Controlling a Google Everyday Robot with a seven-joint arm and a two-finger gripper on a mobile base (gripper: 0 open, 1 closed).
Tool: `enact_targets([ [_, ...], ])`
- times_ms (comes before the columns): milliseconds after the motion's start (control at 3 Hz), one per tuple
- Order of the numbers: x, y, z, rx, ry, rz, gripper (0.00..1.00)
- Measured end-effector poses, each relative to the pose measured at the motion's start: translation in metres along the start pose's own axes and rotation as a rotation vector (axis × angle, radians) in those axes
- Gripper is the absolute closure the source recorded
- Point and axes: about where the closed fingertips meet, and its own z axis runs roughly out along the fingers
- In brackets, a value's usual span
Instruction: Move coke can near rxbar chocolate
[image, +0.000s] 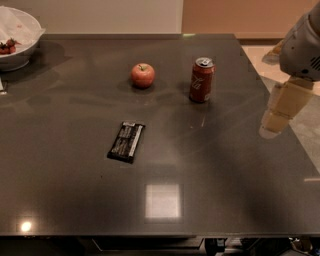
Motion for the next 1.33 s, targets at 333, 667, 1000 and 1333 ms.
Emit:
enact_targets([
  [333, -0.011, -0.023, 0.026, -0.007, -0.047, 0.018, 0.00],
  [667, -0.025, -0.050, 0.056, -0.009, -0.100, 0.046, 0.00],
  [1000, -0.038, -0.079, 0.078, 0.001, -0.151, 0.077, 0.00],
  [1333, -0.053, -0.105, 0.098, 0.004, -0.197, 0.107, 0.00],
])
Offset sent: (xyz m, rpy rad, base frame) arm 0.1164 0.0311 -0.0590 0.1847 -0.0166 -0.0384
